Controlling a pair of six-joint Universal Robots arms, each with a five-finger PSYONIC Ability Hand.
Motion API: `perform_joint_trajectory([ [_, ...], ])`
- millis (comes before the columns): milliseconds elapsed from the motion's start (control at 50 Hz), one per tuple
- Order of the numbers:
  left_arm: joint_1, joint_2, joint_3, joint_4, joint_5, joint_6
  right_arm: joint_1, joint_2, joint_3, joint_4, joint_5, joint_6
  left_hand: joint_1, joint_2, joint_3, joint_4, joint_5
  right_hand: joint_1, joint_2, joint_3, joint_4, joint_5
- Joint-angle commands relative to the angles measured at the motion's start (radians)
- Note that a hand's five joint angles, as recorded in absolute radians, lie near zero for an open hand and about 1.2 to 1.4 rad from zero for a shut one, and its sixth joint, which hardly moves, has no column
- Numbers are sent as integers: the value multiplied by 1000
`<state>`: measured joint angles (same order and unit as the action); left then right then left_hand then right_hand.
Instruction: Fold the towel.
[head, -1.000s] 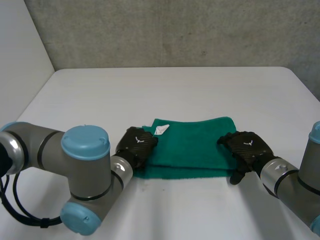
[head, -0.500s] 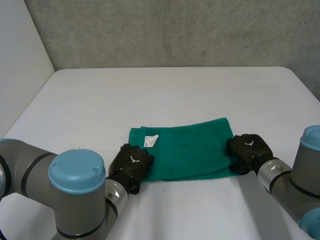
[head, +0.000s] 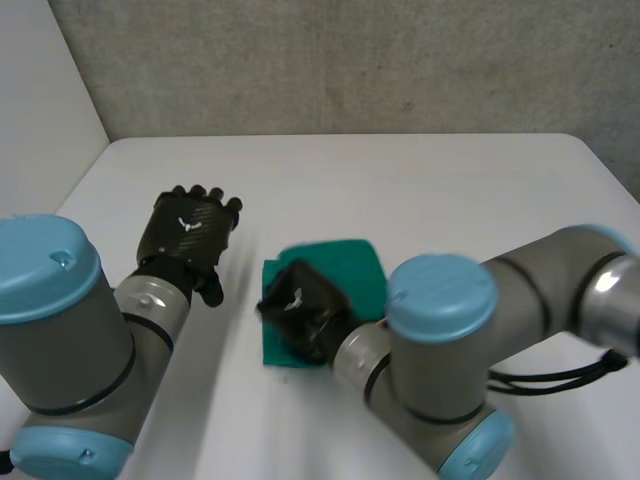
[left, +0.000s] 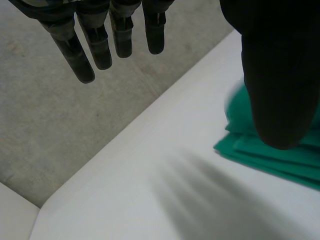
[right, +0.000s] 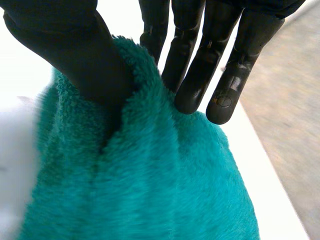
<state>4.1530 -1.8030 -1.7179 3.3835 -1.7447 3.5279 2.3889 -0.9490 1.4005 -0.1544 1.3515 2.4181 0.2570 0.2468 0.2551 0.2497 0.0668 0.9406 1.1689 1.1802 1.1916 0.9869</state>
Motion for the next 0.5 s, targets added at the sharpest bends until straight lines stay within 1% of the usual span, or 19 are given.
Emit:
perform_joint_trajectory([
  [20,6,-21,61,2,5,-111,-7,23,-14,21,76,36,-35,-24,-33,-27,-19,-766,-994,-1006,-1017,-987],
  [40,6,-27,72,2,5,-127,-31,-14,-6,16,113,102,-35,-24,-33,-27,-19,-766,-994,-1006,-1017,-987],
  [60,4,-48,98,2,7,-162,-49,-40,-2,16,126,137,-32,-22,-30,-24,-16,-766,-994,-1006,-1017,-987],
  [80,-3,-68,119,0,10,-187,-94,-94,18,16,124,223,-26,-16,-24,-19,-10,-766,-994,-1006,-1017,-987],
  [100,-11,-81,133,0,13,-199,-137,-141,52,13,103,318,-20,-10,-18,-13,-4,-766,-994,-1006,-1017,-987],
  [160,-34,-120,185,-1,39,-237,-192,-192,87,9,52,455,0,11,2,8,16,-766,-994,-1006,-1017,-987],
  [180,-42,-131,198,-3,51,-247,-223,-218,101,13,14,535,1,11,2,8,16,-766,-994,-1006,-1017,-987],
  [240,-79,-174,242,-9,102,-299,-269,-234,107,22,-32,633,12,22,14,20,28,-766,-994,-1006,-1017,-987],
  [260,-86,-185,251,-10,112,-316,-302,-234,106,32,-49,677,18,28,20,25,34,-766,-994,-1006,-1017,-987],
  [300,-106,-220,282,-18,138,-369,-333,-232,104,47,-63,702,30,40,32,37,45,-766,-994,-1006,-1017,-987],
  [340,-112,-234,291,-23,145,-385,-370,-228,97,87,-75,710,39,49,41,46,54,-766,-994,-1006,-1017,-987],
  [360,-129,-275,313,-47,151,-424,-376,-225,92,101,-74,710,39,49,41,46,54,-766,-994,-1006,-1017,-987],
  [440,-152,-341,345,-102,151,-452,-378,-165,51,154,-66,705,39,49,41,46,54,-766,-994,-1006,-1017,-987],
  [500,-154,-372,357,-133,145,-454,-378,-113,17,176,-63,704,50,61,52,58,66,-766,-994,-1006,-1017,-987],
])
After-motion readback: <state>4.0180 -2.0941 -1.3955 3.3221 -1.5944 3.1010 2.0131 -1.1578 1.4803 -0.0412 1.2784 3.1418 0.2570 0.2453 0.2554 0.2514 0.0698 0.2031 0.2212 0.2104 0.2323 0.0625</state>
